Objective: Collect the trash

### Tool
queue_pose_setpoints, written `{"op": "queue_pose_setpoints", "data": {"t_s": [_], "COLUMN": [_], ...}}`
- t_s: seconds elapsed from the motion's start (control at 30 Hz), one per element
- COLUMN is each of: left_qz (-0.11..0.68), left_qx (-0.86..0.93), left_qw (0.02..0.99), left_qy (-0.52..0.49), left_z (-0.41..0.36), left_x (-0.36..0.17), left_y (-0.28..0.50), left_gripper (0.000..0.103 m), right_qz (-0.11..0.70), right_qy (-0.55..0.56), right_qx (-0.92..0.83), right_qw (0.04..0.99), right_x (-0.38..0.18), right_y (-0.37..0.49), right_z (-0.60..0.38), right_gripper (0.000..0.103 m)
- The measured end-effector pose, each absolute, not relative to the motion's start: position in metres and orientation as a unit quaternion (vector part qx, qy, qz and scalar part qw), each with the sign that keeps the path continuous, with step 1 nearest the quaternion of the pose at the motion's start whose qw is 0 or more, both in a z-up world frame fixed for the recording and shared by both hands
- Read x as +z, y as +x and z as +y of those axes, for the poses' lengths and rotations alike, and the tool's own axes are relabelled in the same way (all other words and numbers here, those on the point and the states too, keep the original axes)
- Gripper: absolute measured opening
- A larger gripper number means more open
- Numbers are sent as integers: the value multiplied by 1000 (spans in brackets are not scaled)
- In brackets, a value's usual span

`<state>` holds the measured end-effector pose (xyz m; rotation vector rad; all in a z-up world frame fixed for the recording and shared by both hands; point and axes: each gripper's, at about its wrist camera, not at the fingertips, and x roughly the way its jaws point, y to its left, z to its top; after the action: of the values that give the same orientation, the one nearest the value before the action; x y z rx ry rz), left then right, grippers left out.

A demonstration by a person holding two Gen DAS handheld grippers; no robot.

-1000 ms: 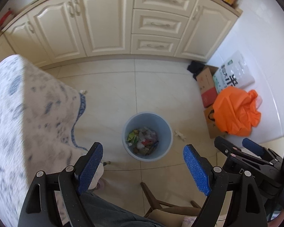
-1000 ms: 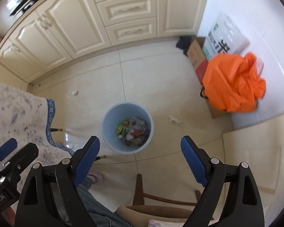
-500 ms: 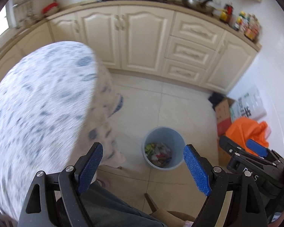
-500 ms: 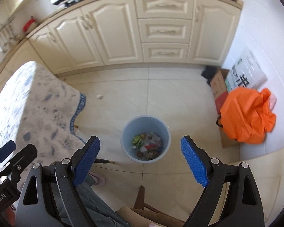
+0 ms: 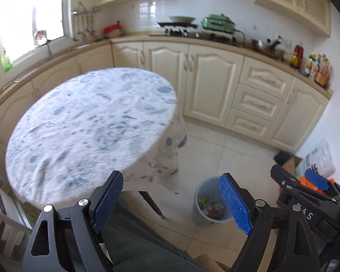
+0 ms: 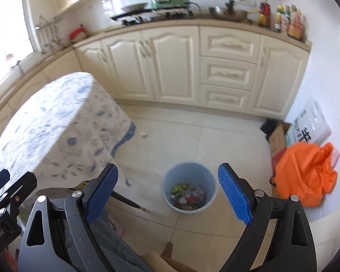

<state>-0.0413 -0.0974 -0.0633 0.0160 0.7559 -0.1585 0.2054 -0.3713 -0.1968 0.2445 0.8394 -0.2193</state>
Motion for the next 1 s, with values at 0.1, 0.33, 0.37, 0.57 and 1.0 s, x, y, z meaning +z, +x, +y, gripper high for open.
{"op": "queue_pose_setpoints", "data": {"t_s": [0.1,0.33,0.37,0.57,1.0], "left_qz": [347,293,286,252,169], "left_qx": [-57,-28,-21,6,60], "left_qw": [936,956,958,968,984], "left_qy": [1,-4,-1,-17,-4], "left_z": [-93,-102,-105,-112,-145], "left_x": [-64,-69,-70,-80,-115], "left_y": [-79,-156,-168,-216,-296], "left_gripper": [84,84,84,84,84], "right_qz": [381,316,301,243,186], "right_qy": [112,91,86,73,71], "right_qx": [-86,-68,-71,-66,-47], "right_qw": [914,942,947,965,979], "right_x": [-188,-169,-165,-156,-152], "right_y": [195,160,153,123,92], "right_z": [-364,-352,-351,-347,-357], "right_gripper": [92,94,95,99,100]}}
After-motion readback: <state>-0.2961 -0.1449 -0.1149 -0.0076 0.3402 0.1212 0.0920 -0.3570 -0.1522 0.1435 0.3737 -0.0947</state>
